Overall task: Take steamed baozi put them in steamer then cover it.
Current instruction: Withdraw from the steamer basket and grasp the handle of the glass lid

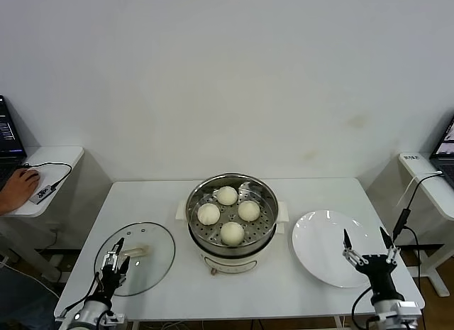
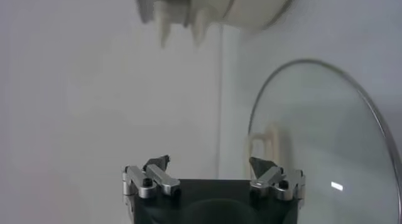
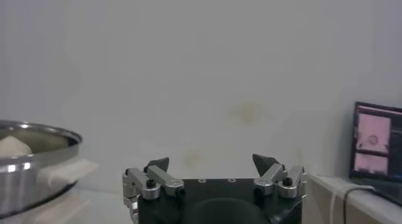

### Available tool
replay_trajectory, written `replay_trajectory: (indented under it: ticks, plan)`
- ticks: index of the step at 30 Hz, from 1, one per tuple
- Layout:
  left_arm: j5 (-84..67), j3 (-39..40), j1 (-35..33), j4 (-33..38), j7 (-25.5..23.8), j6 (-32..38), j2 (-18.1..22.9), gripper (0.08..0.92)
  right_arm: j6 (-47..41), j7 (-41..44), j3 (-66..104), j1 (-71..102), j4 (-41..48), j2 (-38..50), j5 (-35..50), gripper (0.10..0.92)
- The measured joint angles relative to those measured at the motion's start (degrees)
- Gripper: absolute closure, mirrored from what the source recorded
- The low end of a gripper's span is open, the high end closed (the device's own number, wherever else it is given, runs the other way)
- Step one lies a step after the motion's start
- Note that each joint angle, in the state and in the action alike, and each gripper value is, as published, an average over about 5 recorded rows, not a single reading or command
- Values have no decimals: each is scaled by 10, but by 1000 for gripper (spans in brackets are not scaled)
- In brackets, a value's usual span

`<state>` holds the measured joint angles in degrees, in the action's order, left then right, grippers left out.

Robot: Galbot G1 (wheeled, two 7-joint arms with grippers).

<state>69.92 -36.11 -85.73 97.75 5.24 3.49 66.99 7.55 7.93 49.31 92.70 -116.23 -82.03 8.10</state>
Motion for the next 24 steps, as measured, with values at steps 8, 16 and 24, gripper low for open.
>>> replay_trajectory:
  ticks: [8,16,24]
  plan:
    - [26,11,52,-50,-3,0,3,177,1,-2,5,18,-7,-14,-10,203]
    - [37,19,100,-92,-6,-2,4,177,6,-2,0,29,-7,-25,-22,203]
    - [32,27,130,-122,-9,-3,6,179,8,-2,-3,33,-4,-30,-31,203]
